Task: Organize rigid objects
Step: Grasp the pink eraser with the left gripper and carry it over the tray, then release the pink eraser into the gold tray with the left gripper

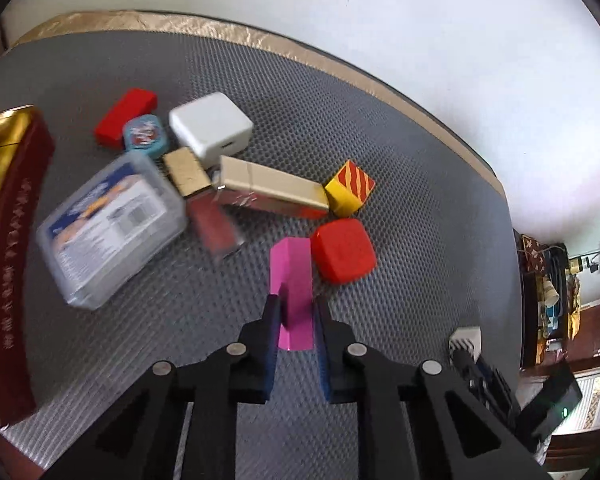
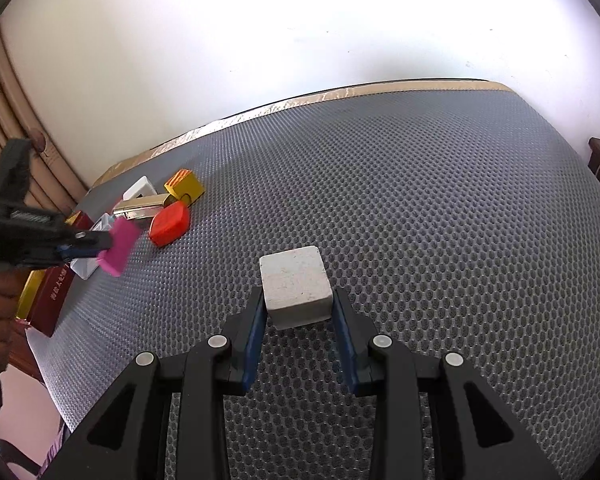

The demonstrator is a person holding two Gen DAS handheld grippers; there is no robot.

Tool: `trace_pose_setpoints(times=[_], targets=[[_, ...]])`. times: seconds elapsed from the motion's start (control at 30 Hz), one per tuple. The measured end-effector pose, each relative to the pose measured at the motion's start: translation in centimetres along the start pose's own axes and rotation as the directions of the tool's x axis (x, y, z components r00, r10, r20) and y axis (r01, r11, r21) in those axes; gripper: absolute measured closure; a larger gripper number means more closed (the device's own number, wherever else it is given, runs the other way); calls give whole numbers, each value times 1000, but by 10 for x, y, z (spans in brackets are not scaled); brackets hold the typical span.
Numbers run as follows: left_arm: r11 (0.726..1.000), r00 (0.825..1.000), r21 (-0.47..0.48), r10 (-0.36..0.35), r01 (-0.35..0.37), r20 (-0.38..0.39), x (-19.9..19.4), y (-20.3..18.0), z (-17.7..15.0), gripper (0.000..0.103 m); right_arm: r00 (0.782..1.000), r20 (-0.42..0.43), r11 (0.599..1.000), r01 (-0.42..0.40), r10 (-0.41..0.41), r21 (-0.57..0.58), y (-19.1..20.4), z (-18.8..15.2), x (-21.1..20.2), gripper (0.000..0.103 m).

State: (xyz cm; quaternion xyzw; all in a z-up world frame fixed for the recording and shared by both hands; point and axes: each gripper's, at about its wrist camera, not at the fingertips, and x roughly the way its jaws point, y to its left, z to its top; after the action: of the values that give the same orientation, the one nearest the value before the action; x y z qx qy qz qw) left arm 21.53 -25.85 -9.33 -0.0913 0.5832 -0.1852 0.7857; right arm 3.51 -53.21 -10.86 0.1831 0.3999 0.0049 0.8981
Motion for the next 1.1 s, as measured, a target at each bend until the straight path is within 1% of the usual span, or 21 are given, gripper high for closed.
trace_pose_setpoints(times=[0.07,0.13,0.2,0.23,0.3,0.37,0.4,0.47,0.53,0.6,0.7,0.77,0.83,0.87,0.9,0.97,1.03,1.07,1.1], targets=[[1000,1000,6,-17,17,14,-22,9,-10,87,1000,-2,1000,1,-1,0,0,0,0,72],[1000,999,18,-2,1,52,-47,15,-18,87,1000,-2,1000,5,-5,2,1,0,0,72],[1000,997,13,0,-1,82,-78,31,-25,87,1000,-4,1000,5,-5,1,2,0,0,72],[1000,996,11,11,-12,93,-86,35,-28,87,1000,-4,1000,7,-7,0,3,-1,1,72],[998,990,-6,59,-59,126,-113,58,-34,87,1000,-5,1000,12,-12,-4,4,-1,1,72],[994,984,-22,108,-105,140,-132,83,-37,87,1000,-5,1000,14,-14,-6,5,-2,2,72],[987,975,-42,160,-155,151,-141,102,-38,87,1000,-5,1000,15,-15,-6,6,-2,2,72],[975,963,-70,219,-211,156,-156,137,-38,87,1000,-7,1000,17,-17,-7,7,-2,3,72],[958,946,-103,283,-269,157,-158,166,-34,87,1000,-9,1000,21,-22,-11,8,-2,5,72],[942,932,-106,332,-318,149,-154,193,-25,87,1000,-11,999,27,-28,-16,9,-2,6,72],[924,915,-94,381,-371,135,-140,211,-19,87,999,-14,999,38,-39,-23,12,-3,8,72],[906,899,-96,422,-413,119,-127,218,-15,87,999,-19,999,46,-47,-24,14,-4,10,72],[903,897,-102,427,-417,111,-115,228,-11,87,998,-19,998,51,-52,-28,16,-4,11,72],[898,891,-101,439,-429,117,-114,230,-10,87,998,-19,998,55,-55,-31,17,-4,12,72],[888,880,-101,458,-448,126,-113,231,-9,87,998,-20,998,58,-59,-34,18,-4,13,72],[889,877,-88,458,-450,144,-110,232,-6,86,998,-20,997,64,-64,-39,20,-4,14,72],[879,864,-77,476,-470,166,-108,231,-3,86,997,-21,997,68,-68,-43,21,-4,15,72],[878,863,-65,477,-473,167,-106,232,-1,86,997,-21,997,68,-69,-43,21,-4,15,72],[882,868,-43,469,-469,165,-104,231,1,86,997,-21,997,70,-71,-45,22,-4,16,72]])
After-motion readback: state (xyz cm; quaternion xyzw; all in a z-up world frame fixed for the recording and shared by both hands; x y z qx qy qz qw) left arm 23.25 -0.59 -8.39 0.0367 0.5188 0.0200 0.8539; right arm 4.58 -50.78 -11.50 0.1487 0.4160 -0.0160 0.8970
